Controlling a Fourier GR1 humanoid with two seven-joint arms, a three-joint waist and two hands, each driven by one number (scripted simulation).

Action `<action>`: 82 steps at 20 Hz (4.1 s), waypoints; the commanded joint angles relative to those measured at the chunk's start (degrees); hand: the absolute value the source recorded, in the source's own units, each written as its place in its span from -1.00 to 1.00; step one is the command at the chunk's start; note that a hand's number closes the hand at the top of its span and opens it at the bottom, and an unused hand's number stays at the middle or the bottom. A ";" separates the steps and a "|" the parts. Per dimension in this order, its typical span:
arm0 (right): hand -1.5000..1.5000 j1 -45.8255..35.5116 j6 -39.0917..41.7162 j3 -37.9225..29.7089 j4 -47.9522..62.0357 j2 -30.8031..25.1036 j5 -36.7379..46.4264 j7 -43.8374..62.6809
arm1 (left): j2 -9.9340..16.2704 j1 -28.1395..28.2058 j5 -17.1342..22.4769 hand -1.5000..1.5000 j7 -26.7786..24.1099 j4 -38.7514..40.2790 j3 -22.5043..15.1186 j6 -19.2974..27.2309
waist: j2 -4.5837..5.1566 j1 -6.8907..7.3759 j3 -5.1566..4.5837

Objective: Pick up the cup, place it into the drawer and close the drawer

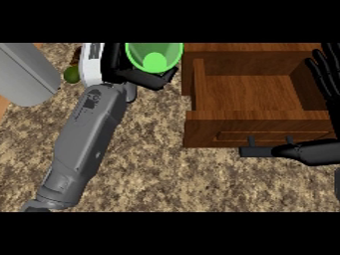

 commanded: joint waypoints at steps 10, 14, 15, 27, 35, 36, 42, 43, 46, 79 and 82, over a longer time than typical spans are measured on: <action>-1.00 -4.11 -0.84 1.82 1.86 0.97 1.24 0.74 | -0.41 -21.64 6.38 1.00 13.88 18.79 -9.58 14.86 | 1.11 -2.79 0.00; -1.00 -3.28 1.53 0.87 1.21 -0.18 -0.73 -0.68 | -0.41 -22.77 9.18 1.00 14.32 23.69 -16.61 19.60 | 1.22 -4.64 0.04; -1.00 -2.79 1.11 1.57 -0.33 0.42 -0.82 0.59 | -0.41 -26.51 9.63 1.00 18.12 24.89 -16.48 20.61 | 1.20 -5.16 0.05; -1.00 -8.22 2.59 3.09 2.96 1.07 -2.05 -0.32 | -0.41 -20.19 12.06 -1.00 17.13 30.41 -27.51 12.70 | 3.10 -11.07 0.08; 1.00 -9.18 10.59 8.07 4.07 2.71 -9.04 -0.14 | -0.41 -18.88 21.45 -1.00 11.28 25.60 -24.41 13.34 | 3.31 -11.81 0.00; 1.00 -8.88 13.31 8.42 3.92 1.39 -10.03 -0.84 | -0.41 -18.39 22.75 -1.00 9.84 24.72 -24.02 12.10 | 3.33 -12.01 0.00; 1.00 -8.60 23.92 14.79 4.58 -3.43 -13.13 4.42 | -0.41 -18.13 28.82 -1.00 3.02 21.89 -22.36 13.88 | 2.47 -10.18 -0.07; 1.00 -8.11 25.00 17.08 3.78 -4.92 -10.48 5.94 | -0.41 -19.55 28.87 -1.00 3.64 22.59 -22.10 14.52 | 2.19 -9.48 -0.09; 1.00 -6.86 27.82 18.69 4.12 -8.66 -6.38 6.87 | -0.41 -19.93 30.39 -1.00 2.58 23.41 -22.07 15.80 | 1.92 -7.51 -0.03; 1.00 -32.67 -0.23 13.97 73.11 -6.54 32.51 -27.60 | 7.56 0.17 34.14 -1.00 1.63 6.34 -21.48 5.40 | 1.84 8.70 0.27; 1.00 -35.37 -3.96 12.06 76.41 -7.02 32.60 -27.74 | 9.95 1.75 34.85 -1.00 2.25 5.69 -20.84 2.75 | 2.42 9.22 0.26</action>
